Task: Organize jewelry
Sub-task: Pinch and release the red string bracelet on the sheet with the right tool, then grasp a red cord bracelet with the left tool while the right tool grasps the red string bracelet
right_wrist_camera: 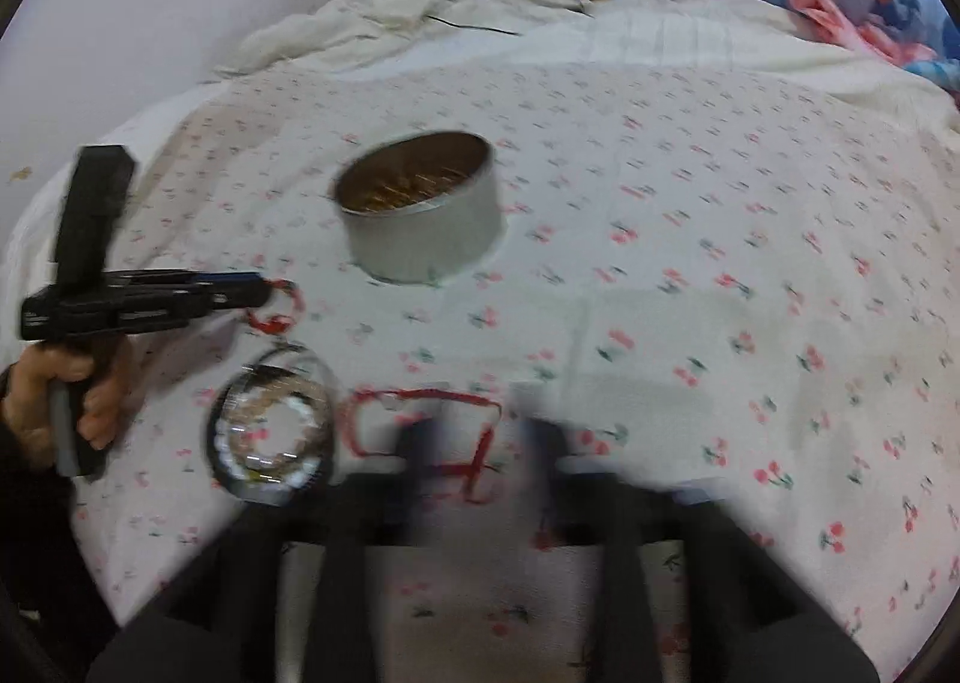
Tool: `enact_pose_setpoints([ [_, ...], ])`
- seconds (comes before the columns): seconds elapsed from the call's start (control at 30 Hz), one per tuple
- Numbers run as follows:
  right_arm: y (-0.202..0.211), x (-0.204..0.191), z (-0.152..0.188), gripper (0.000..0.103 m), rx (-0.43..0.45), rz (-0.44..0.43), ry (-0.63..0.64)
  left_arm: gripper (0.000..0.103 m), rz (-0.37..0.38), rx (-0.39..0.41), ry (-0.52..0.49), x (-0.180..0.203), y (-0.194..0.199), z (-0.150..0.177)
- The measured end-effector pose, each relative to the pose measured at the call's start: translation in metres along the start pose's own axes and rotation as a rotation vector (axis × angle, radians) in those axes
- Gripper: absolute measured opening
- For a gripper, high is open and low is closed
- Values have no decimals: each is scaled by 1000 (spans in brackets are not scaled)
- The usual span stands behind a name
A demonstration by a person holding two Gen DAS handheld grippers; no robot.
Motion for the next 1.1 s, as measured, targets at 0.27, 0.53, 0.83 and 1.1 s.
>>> enact_pose_setpoints([
  [0.27,-15,-17,5,69,-71,66,128,56,5,-5,5,3,-4,1],
  [0.53,-16,-23,8,11,-79,31,150,64,-36,-2,-53,13,-7,5],
  [0.83,6,-12,-1,6,50,-13,59,7,-35,43,-91,15,5,2],
  [1.1,19,2,-7,6,134,-105,-49,7,-11,82,-107,21,18,0],
])
Point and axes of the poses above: each gripper's, at about its wrist camera, not at the fingertips, and y roughly against the way its jaws point, x to its right, z to its underside, the point moved 1 cm from there along -y, roughly the way its jaws point, and after that the axes turned 11 degrees about y, right-handed, at the moved point
